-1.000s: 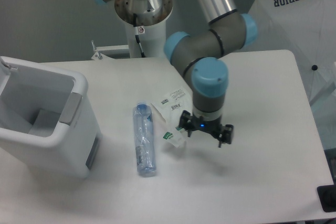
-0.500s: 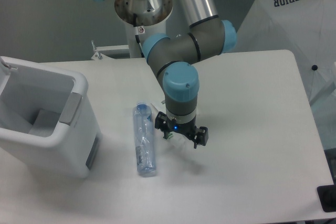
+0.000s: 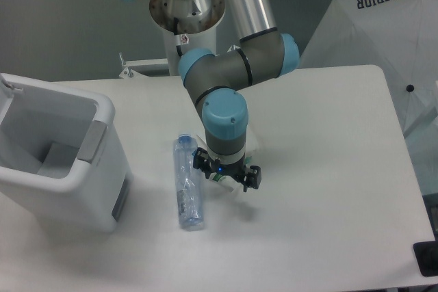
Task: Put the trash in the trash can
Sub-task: 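Lower the gripper and close it on the paper wrapper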
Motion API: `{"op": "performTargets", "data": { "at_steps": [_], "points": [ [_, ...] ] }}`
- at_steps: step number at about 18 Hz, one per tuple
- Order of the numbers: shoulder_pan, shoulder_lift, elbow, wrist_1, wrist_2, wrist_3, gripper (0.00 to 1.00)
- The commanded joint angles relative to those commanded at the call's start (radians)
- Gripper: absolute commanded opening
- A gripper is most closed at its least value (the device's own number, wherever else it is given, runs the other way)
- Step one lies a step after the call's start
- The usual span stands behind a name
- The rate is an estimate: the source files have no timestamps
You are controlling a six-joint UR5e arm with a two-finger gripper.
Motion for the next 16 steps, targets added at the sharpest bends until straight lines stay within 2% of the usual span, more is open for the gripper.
{"op": "performTargets", "data": {
  "at_steps": [2, 3, 5, 8, 9, 11, 16],
  "points": [
    [0.000, -0.015, 0.003, 0.002, 0.041, 0.002, 1.00],
    [-0.002, -0.017, 0.002, 0.002, 0.066, 0.002, 0.94],
    [-0.005, -0.020, 0.003, 0.002, 0.080, 0.003, 0.73],
    [-0.003, -0.020, 0.005, 0.000, 0.083, 0.002, 0.31],
    [-0.002, -0.020, 0.008, 0.000, 0.083, 0.003, 0.20],
    [0.005, -0.020, 0.008, 0.000, 0.083, 0.005, 0.05],
    [0.017, -0.019, 0.014, 0.000, 0.081, 0.002, 0.00]
  ]
}}
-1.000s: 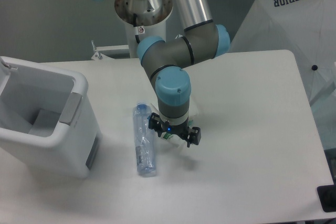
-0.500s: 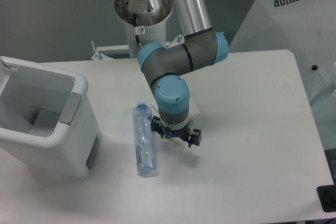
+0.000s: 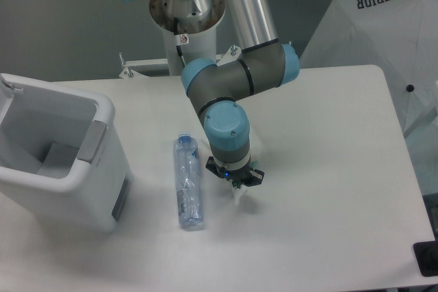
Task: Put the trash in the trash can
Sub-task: 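Lower the gripper and close it on the paper wrapper, then lift the wrapper and carry it over the white bin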
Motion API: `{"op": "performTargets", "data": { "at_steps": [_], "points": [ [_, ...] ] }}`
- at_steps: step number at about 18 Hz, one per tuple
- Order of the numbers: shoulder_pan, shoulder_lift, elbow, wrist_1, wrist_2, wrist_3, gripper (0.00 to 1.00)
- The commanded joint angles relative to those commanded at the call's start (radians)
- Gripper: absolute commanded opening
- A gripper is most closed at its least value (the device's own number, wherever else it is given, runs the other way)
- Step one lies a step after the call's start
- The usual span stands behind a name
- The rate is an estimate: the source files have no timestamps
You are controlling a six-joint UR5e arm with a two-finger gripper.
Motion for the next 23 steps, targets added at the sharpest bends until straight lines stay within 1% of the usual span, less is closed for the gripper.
{"op": "performTargets", "data": {
  "at_steps": [5, 7, 12, 17, 19, 21, 23],
  "points": [
    [0.029, 0.009, 0.018, -0.002, -0.012, 0.003, 0.00],
    [0.035, 0.009, 0.034, -0.003, -0.017, 0.006, 0.00],
    [0.087, 0.026, 0.090, -0.006, -0.069, 0.009, 0.00],
    [0.126, 0.026, 0.179, -0.006, -0.144, 0.011, 0.00],
    [0.146, 0.026, 0.212, -0.018, -0.167, 0.015, 0.00],
    [0.147, 0.026, 0.247, -0.029, -0.172, 0.020, 0.00],
    [0.146, 0.028, 0.299, -0.055, -0.187, 0.020, 0.00]
  ]
}}
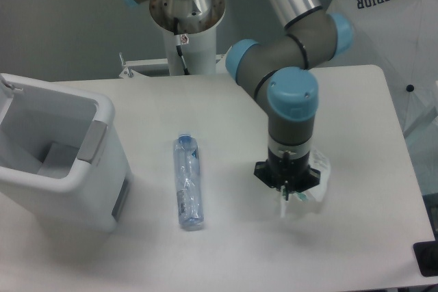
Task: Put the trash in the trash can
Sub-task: 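Lift the wrapper and carry it over the white bin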
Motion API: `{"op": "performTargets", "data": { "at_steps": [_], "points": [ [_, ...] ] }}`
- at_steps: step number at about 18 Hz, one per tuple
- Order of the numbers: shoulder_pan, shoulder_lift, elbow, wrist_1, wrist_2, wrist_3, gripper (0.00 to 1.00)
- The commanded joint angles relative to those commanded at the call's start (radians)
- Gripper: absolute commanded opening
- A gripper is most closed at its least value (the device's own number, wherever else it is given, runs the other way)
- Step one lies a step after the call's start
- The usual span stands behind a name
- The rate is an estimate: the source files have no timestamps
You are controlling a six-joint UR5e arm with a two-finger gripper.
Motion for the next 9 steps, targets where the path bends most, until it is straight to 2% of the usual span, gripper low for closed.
{"op": "performTargets", "data": {
  "at_steps": [4, 7, 9],
  "points": [
    [-0.020, 0.018, 0.083, -0.061, -0.053, -0.047, 0.00],
    [-0.037, 0.055, 0.098, -0.058, -0.132, -0.081, 0.00],
    [-0.054, 0.080, 0.109, -0.049, -0.201, -0.153, 0.00]
  ]
}}
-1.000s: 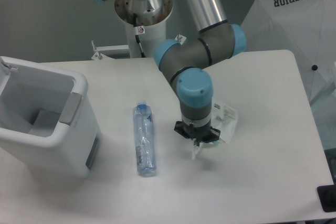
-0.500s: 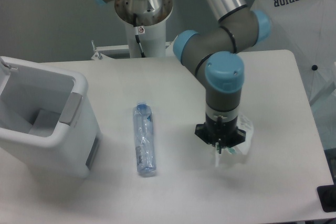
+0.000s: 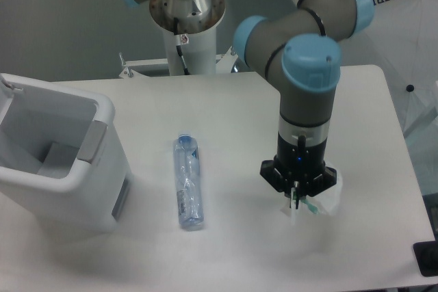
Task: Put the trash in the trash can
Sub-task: 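Lift the wrapper and carry it over the white bin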
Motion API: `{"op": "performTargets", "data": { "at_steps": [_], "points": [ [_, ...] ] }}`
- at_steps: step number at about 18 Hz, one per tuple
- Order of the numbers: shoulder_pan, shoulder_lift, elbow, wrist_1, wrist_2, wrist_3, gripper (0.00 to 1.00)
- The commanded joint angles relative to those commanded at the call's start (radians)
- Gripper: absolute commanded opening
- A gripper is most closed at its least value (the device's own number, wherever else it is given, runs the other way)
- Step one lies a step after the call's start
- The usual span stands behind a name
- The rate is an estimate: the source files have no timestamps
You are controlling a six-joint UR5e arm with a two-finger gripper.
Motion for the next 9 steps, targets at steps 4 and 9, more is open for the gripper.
{"op": "performTargets", "data": {
  "at_steps": [4, 9],
  "points": [
    [-0.012, 0.029, 0.034, 0.000, -0.126, -0.106, 0.00],
    [-0.041, 0.075, 0.080, 0.000, -0.336, -0.229, 0.00]
  ]
}}
